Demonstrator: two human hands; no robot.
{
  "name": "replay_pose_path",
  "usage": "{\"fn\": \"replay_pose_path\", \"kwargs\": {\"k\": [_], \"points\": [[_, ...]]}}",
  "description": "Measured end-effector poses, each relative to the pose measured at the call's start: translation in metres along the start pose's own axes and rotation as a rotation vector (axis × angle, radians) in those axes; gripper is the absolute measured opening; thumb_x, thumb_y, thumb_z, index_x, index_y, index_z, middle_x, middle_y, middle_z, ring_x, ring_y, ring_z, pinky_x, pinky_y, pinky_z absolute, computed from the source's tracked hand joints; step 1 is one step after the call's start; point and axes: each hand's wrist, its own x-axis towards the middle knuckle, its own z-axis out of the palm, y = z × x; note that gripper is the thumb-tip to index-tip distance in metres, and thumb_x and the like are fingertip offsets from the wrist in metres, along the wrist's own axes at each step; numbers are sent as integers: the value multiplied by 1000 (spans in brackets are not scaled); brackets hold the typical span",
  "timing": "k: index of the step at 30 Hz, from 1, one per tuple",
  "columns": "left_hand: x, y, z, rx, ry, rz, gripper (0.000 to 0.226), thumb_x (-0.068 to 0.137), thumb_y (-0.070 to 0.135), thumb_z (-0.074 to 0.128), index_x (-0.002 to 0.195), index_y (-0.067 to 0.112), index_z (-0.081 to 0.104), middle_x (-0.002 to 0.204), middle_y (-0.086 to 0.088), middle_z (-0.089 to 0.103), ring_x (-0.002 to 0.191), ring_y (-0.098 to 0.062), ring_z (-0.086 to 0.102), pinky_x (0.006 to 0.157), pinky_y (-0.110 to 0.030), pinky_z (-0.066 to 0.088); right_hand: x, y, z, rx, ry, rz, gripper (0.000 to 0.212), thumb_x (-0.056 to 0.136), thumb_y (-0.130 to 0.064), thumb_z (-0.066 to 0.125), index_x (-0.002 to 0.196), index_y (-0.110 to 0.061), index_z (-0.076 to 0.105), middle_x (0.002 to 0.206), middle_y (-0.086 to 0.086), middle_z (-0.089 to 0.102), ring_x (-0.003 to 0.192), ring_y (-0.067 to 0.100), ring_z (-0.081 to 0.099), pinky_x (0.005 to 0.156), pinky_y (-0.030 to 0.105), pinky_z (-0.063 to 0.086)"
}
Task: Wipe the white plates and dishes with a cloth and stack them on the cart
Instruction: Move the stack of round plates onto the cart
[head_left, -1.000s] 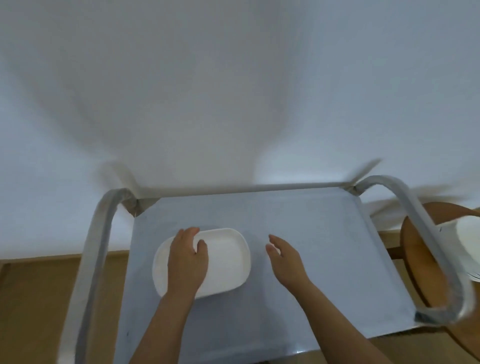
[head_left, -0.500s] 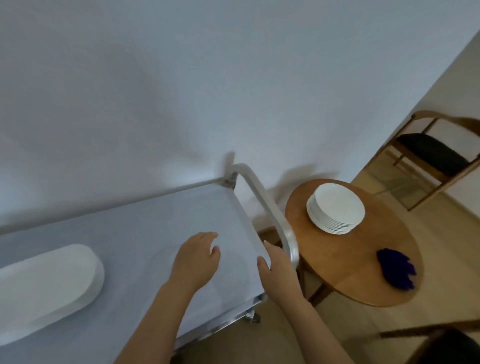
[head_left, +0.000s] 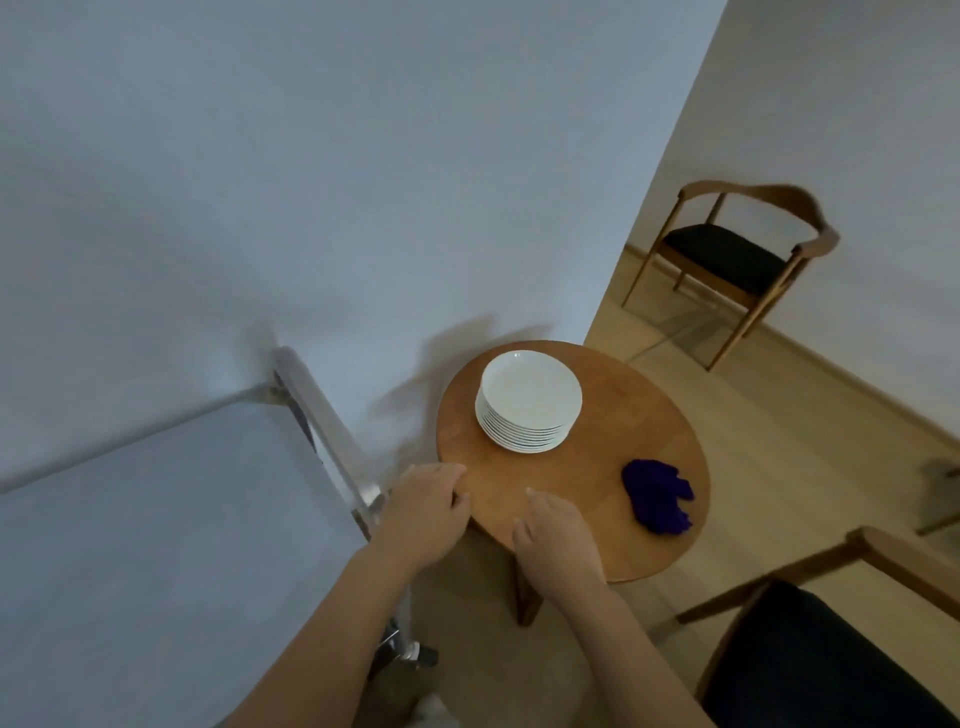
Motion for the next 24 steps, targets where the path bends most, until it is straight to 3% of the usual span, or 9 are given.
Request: {"fn": "replay_pose_path", "kwargs": {"k": [4,10,15,19,24], "points": [[45,12,28,-78,-31,-71,42,95,28,46,136,17,45,138,-2,49,125,-16,45,105,-30,33,36,27,-8,-39,-64,6,51,96,-29,38,146,-16,30,148,2,38,136,16,32,111,32,27],[124,23,63,-220,-128,-220,41,96,34,45,134,20,44,138,-1,48,125,-16,45,100,-29,35,101,62,-31,-54,-89,6,48,98,-30,39,144,-18,35,147,-1,39,136,15,34,112,31,29],[170,28,81,-402,-134,-370,44,96,35,46,136,19,42,137,-1,50,116,-11,50,90,-23,36,150,93,-42,68,-55,30,35,99,-27,39,129,-13,51,134,1,52,125,15,46,99,21,33],[192,22,96,-480,-117,-546,59,94,45,44,145,20,28,146,-3,39,132,-21,39,103,-36,34,187,117,-41,106,-66,-14,30,100,-27,40,123,-13,54,127,1,57,117,14,51,89,14,32],[222,14,126,-611,-23,-834,67,92,53,42,148,23,19,153,-4,27,138,-27,29,108,-46,28,251,145,-33,161,-124,-24,42,99,-29,42,138,-14,41,142,2,44,130,17,38,104,27,32]]}}
